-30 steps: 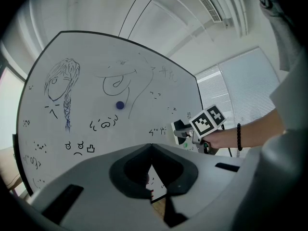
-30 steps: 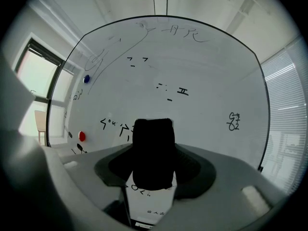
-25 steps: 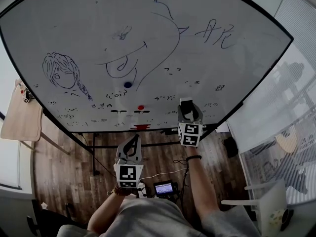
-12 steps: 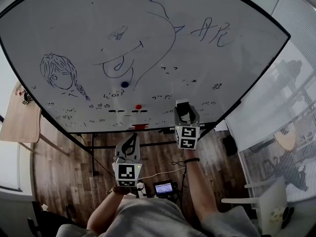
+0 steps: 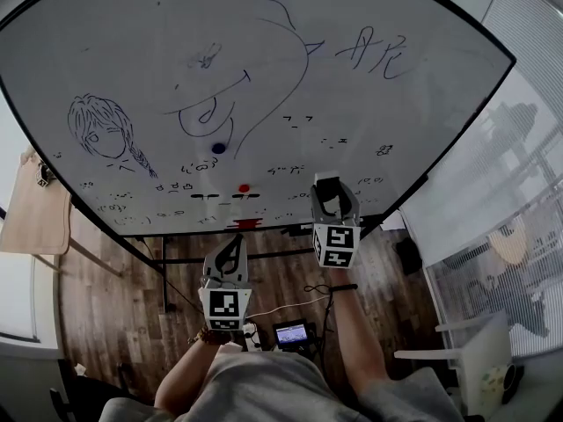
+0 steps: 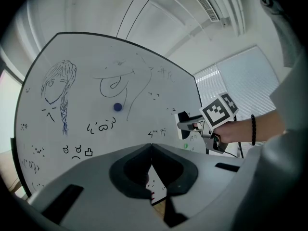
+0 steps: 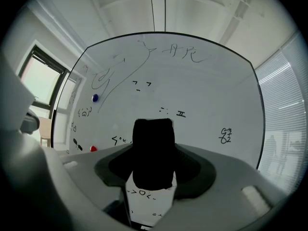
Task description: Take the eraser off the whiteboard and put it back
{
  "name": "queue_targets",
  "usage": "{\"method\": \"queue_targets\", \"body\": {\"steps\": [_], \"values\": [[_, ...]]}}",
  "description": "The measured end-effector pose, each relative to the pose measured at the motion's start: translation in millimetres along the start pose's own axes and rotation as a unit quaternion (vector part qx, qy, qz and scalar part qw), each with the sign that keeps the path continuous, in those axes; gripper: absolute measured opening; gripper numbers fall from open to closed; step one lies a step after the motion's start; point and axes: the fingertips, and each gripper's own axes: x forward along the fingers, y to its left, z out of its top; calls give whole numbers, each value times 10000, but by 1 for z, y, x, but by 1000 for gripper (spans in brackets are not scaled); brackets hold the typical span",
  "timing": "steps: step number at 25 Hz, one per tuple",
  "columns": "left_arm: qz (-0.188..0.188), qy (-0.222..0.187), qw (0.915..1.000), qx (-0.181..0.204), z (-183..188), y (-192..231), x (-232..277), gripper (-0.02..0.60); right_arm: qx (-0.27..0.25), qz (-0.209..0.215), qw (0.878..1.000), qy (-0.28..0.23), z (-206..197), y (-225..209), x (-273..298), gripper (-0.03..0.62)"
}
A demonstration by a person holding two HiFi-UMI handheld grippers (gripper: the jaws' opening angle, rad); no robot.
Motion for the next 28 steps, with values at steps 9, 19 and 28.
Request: {"method": "queue_targets", "body": {"steps": [9, 19, 28], "values": [[28, -64, 10000, 28, 5, 3, 5, 8, 79, -24, 9998, -200, 21, 4, -17, 236], [14, -122, 9999, 24, 6, 2, 8, 8, 64, 71, 9996, -257, 25, 17, -33, 236], [-16, -96, 9999, 70, 5, -1, 10, 8, 102, 50, 9991, -406, 34, 21, -48, 236]]}}
